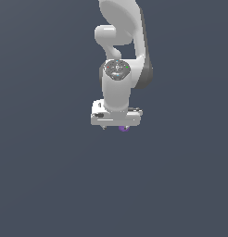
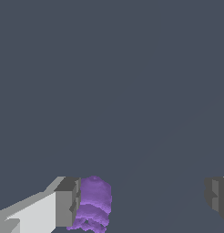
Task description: Pick up the object and move it to a goal position.
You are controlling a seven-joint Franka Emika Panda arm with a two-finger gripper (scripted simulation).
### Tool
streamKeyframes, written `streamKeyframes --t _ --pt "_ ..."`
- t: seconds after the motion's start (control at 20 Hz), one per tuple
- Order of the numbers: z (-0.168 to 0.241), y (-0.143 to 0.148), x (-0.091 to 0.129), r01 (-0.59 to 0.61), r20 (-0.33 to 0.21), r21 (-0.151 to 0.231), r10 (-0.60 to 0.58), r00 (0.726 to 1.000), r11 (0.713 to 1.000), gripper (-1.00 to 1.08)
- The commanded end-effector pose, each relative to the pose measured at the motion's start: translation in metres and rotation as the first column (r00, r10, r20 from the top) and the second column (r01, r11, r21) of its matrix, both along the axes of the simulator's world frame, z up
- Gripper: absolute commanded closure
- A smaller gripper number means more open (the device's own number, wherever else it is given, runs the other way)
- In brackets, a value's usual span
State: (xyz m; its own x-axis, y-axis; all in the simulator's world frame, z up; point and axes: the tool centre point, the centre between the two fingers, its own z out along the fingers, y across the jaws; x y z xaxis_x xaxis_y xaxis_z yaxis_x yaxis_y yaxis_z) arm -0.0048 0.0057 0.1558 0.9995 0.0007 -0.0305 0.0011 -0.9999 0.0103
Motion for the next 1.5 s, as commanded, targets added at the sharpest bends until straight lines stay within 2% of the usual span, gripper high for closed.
streamKeyframes --t 0.0,0.55,1.05,1.45 --pt "0.0 0.0 0.0 0.0 0.0 0.0 0.0 1.0 1.0 -0.92" --pt "0.003 -0.038 0.003 0.059 0.005 -0.024 -0.059 0.998 0.998 -0.92" --pt "-0.01 -0.019 -0.01 0.076 0.01 -0.017 -0.076 0.997 0.997 -0.92" --pt "-0.038 0.017 -0.044 0.122 0.021 -0.004 -0.122 0.992 0.992 -0.92"
